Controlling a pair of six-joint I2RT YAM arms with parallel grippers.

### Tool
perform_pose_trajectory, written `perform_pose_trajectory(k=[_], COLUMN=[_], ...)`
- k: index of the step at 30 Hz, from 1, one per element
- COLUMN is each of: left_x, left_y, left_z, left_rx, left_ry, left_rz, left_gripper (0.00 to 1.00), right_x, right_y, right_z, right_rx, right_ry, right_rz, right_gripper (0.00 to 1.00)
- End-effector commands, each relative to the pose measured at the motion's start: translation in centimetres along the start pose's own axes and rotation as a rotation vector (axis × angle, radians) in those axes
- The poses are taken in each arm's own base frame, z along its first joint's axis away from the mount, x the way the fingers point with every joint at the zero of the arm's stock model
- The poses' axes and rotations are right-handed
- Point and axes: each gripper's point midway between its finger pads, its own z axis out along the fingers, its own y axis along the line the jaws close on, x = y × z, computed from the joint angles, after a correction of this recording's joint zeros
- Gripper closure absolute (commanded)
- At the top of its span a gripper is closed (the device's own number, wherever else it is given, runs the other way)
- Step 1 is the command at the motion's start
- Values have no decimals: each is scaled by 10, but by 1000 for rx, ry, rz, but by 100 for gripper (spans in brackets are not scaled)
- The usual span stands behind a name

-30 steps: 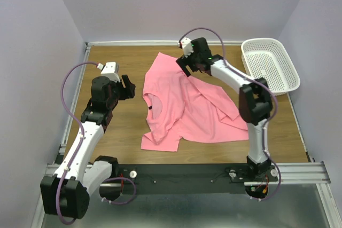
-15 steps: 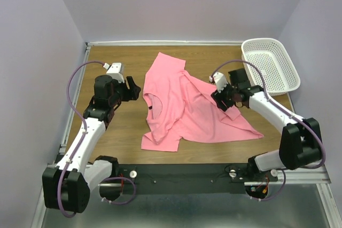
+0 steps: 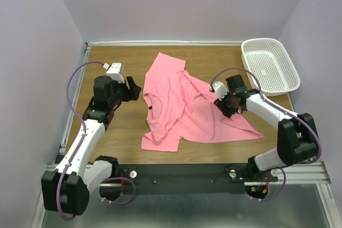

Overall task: Fold and stack the t-shirts
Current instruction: Flatten the tshirt out

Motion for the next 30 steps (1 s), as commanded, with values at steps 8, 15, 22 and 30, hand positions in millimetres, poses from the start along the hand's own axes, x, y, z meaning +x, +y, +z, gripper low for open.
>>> perform_pose_trajectory(k=[8,15,22,30], left_x=[-6,-8,-8,-10], left_y=[-9,-11,-10,-9], left_z=[-5,-6,-6,-8], left_rx=[35,40,37,27], left_ry=[-27,-31,-34,-44], left_rz=[13,15,20,22], left_gripper=[28,28,28,28], right_x=[13,-19,-105,-154], right_y=[-5,-52,-143,-266], right_z=[14,-6,-18,-8], right_rx=[12,201,496,855], right_ry=[90,56,-25,-65], right_rz=[-2,-39,-72,94], right_gripper=[66,99,99,45])
